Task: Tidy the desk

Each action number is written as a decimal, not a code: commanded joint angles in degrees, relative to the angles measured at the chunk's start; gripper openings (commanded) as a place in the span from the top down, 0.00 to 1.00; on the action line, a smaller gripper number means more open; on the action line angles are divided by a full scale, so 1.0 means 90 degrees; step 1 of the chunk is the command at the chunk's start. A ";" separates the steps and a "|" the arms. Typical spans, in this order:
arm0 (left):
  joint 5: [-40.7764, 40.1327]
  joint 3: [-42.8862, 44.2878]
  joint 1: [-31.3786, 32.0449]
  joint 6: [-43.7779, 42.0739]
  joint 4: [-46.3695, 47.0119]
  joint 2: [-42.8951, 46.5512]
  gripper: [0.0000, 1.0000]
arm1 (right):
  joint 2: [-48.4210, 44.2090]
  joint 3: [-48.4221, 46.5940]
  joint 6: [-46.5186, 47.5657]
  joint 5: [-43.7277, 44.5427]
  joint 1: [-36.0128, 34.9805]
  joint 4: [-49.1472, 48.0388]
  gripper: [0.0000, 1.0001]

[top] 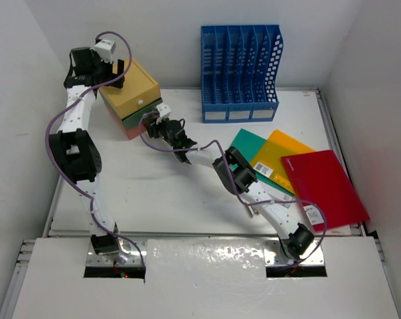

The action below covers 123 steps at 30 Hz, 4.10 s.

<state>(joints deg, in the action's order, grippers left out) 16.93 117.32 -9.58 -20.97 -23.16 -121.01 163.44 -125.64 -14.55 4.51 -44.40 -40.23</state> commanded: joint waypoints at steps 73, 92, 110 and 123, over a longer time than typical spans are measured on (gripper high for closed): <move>0.0267 -0.0037 0.0000 -0.0228 -0.0571 -0.0324 0.13 | -0.0162 -0.0297 0.0913 0.0309 -0.0193 -0.0735 0.73; 0.0111 -0.0008 -0.0009 -0.0199 -0.0552 -0.0334 0.12 | -0.1301 0.1741 0.0884 0.0045 -0.0232 -0.1758 1.00; -0.0006 -0.0008 -0.0009 -0.0160 -0.0611 -0.0226 0.12 | -0.3423 0.5825 0.0562 -0.0472 -0.0340 -0.3040 0.65; -0.0006 -0.0028 -0.0009 -0.0160 -0.0728 -0.0051 0.08 | -0.7804 0.8677 0.0747 -0.0474 -0.0262 0.1307 0.17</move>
<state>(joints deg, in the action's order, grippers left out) 17.78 117.38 -9.74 -21.71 -23.18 -121.19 104.88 -49.30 -8.10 -1.63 -47.00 -48.49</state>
